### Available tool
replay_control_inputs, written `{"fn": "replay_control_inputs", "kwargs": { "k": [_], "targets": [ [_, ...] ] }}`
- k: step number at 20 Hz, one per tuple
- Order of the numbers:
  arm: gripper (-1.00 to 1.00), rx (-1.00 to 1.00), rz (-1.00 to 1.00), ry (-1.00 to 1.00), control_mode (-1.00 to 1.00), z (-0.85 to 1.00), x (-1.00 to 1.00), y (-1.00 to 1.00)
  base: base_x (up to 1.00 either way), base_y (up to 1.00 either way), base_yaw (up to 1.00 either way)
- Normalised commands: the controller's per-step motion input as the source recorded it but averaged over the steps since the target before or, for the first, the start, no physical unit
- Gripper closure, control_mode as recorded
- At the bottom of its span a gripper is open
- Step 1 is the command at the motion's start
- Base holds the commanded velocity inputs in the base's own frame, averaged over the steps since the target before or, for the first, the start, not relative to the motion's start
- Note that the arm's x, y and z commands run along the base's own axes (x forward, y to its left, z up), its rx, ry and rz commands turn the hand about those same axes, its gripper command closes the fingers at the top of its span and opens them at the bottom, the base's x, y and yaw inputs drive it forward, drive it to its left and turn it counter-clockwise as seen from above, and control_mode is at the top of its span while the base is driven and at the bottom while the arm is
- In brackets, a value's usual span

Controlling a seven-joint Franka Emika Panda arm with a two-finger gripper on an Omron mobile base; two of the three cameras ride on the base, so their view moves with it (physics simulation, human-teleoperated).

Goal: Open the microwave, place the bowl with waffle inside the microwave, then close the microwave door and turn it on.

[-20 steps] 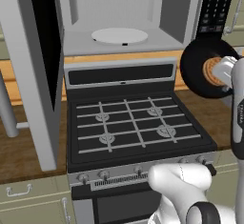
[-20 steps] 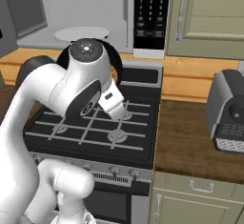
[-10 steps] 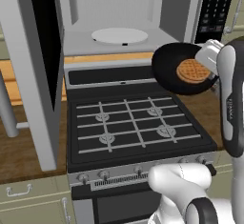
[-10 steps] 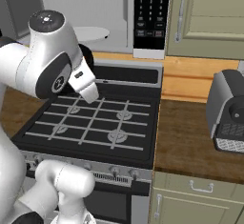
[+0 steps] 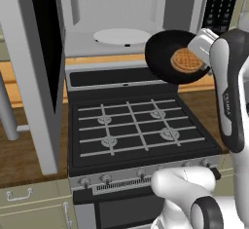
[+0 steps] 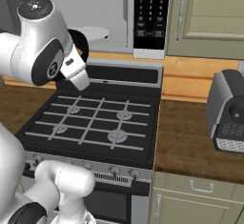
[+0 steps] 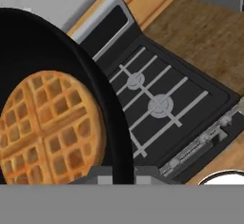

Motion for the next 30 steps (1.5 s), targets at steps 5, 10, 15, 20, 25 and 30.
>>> {"fn": "replay_control_inputs", "kwargs": {
  "k": [5, 10, 15, 20, 25, 30],
  "targets": [
    [1.0, 0.04, 0.0, -0.2, -1.0, 0.11, 0.2, 0.39, 0.0, 0.0, 0.0],
    [1.0, 0.04, 0.0, -0.15, -1.0, 0.23, 0.37, 0.33, 0.0, 0.0, 0.0],
    [1.0, 0.01, 0.0, -0.04, -1.0, 0.05, 0.64, 0.26, 0.0, 0.0, 0.0],
    [1.0, 0.0, 0.0, 0.0, -1.0, 0.02, 0.76, 0.26, 0.0, 0.0, 0.0],
    [1.0, 0.0, 0.0, 0.0, -1.0, 0.07, 0.78, 0.16, 0.0, 0.0, 0.0],
    [1.0, 0.0, 0.0, 0.1, -1.0, 0.04, 0.89, 0.01, 0.0, 0.0, 0.0]
  ]
}}
